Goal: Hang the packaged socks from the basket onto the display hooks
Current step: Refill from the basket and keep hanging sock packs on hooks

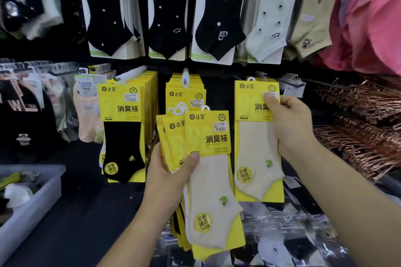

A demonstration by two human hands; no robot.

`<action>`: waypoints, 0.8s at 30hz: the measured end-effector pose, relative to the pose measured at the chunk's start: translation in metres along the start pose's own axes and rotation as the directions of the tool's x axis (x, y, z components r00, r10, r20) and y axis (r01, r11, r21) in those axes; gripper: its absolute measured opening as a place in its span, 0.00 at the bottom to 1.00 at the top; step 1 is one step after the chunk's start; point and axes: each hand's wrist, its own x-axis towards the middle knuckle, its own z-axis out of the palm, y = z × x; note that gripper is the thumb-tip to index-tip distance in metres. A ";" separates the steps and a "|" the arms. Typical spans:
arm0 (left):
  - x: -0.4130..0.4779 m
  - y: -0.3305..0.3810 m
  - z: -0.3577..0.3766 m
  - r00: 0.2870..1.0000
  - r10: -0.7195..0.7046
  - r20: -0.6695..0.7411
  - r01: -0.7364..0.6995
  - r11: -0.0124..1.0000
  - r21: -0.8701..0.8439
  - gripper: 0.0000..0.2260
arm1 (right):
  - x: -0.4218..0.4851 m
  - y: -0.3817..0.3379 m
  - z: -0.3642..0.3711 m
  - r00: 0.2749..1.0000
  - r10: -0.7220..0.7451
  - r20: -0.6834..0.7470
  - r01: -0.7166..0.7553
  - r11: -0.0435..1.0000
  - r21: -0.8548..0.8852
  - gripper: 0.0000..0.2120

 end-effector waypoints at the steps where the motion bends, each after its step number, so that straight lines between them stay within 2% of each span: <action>1: 0.000 0.000 -0.001 1.000 0.002 0.000 -0.002 1.000 0.007 0.23 | 0.002 -0.001 0.000 1.000 0.008 -0.014 -0.008 1.000 -0.007 0.10; 8: 0.003 -0.001 -0.003 1.000 0.006 -0.003 -0.006 1.000 0.030 0.25 | 0.004 0.002 -0.001 0.998 -0.028 -0.053 0.022 0.993 -0.113 0.11; 17: 0.001 -0.003 -0.002 1.000 0.009 0.011 -0.010 0.999 0.040 0.24 | 0.007 0.001 0.001 0.997 -0.035 -0.071 0.024 0.989 -0.145 0.14; 20: 0.002 -0.003 -0.003 1.000 0.006 0.012 -0.007 0.999 0.043 0.25 | 0.009 0.000 -0.002 0.996 -0.044 -0.083 0.032 0.990 -0.140 0.12; 24: 0.002 -0.004 -0.003 1.000 0.001 0.024 -0.002 0.999 0.043 0.21 | 0.015 0.002 -0.005 0.994 -0.057 -0.090 0.044 0.988 -0.150 0.12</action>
